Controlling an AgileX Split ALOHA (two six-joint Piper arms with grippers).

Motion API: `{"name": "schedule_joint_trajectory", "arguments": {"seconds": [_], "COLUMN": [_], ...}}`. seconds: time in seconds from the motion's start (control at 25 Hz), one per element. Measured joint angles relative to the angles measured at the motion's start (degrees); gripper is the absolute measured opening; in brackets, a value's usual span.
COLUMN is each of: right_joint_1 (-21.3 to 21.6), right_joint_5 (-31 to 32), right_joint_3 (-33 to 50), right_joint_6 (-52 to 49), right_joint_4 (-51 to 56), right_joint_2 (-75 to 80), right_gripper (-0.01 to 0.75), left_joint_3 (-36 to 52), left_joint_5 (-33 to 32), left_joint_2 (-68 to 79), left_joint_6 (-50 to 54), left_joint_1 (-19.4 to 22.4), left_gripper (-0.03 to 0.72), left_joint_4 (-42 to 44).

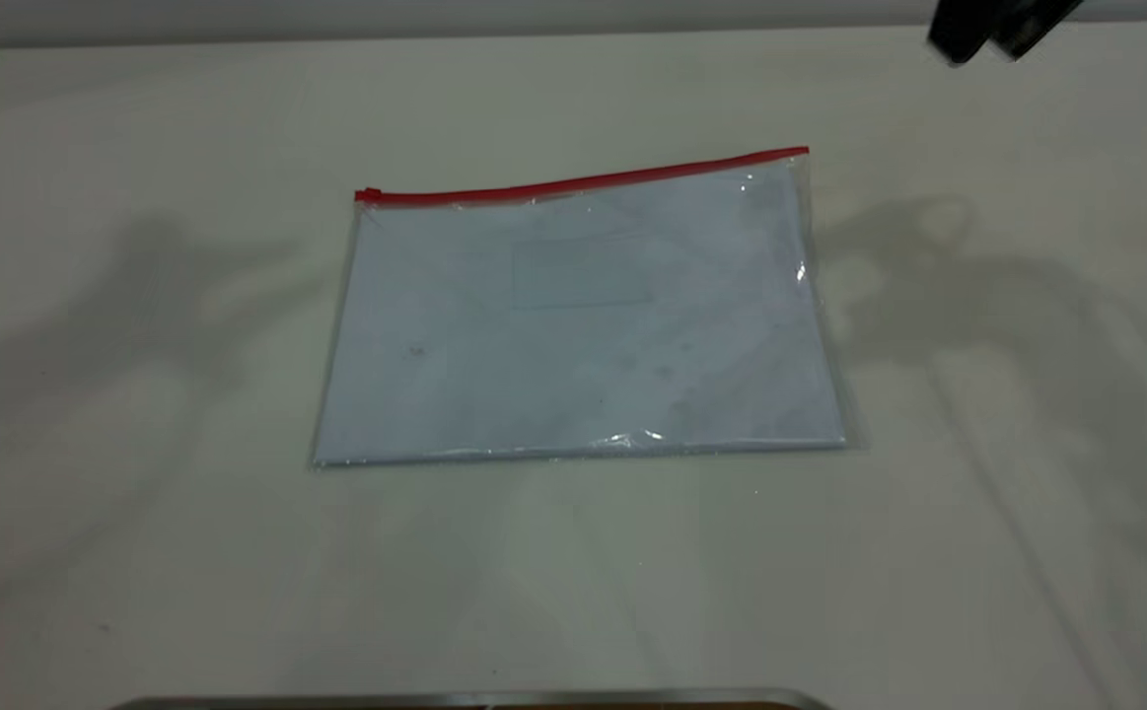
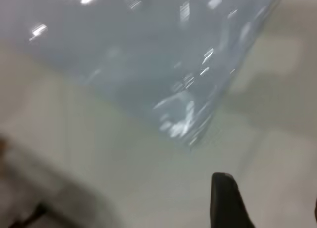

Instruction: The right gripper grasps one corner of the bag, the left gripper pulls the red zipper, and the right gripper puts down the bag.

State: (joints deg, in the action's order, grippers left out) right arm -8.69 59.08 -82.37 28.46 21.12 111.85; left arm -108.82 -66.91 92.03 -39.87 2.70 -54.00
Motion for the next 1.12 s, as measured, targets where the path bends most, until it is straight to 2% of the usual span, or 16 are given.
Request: {"name": "schedule_joint_trajectory", "arguments": {"seconds": [0.16, 0.4, 0.56, 0.76, 1.12], "right_joint_1": [0.0, 0.0, -1.1, -3.9, -3.9], "right_joint_5": [8.6, 10.6, 10.8, 11.3, 11.7], "right_joint_3": [0.0, 0.3, 3.1, 11.4, 29.7], "right_joint_6": [-0.2, -5.4, -9.6, -11.9, -12.1], "right_joint_4": [3.2, 4.7, 3.7, 1.8, -0.8], "right_joint_2": [-6.8, -16.4, -25.1, -38.0, -60.8], "right_gripper": [0.458, 0.458, 0.446, 0.423, 0.422], "left_joint_3": [0.0, 6.6, 18.3, 35.6, 61.5], "left_joint_5": [0.0, 0.0, 0.0, 0.0, 0.0], "left_joint_2": [-8.0, -20.0, -28.5, -38.9, -57.7], "left_joint_6": [9.2, 20.3, 24.5, 25.6, 25.8], "left_joint_1": [0.0, 0.0, 0.0, 0.0, 0.0], "left_gripper": [0.457, 0.457, 0.457, 0.457, 0.457], "left_joint_4": [10.2, 25.7, 33.0, 38.5, 39.6]}}
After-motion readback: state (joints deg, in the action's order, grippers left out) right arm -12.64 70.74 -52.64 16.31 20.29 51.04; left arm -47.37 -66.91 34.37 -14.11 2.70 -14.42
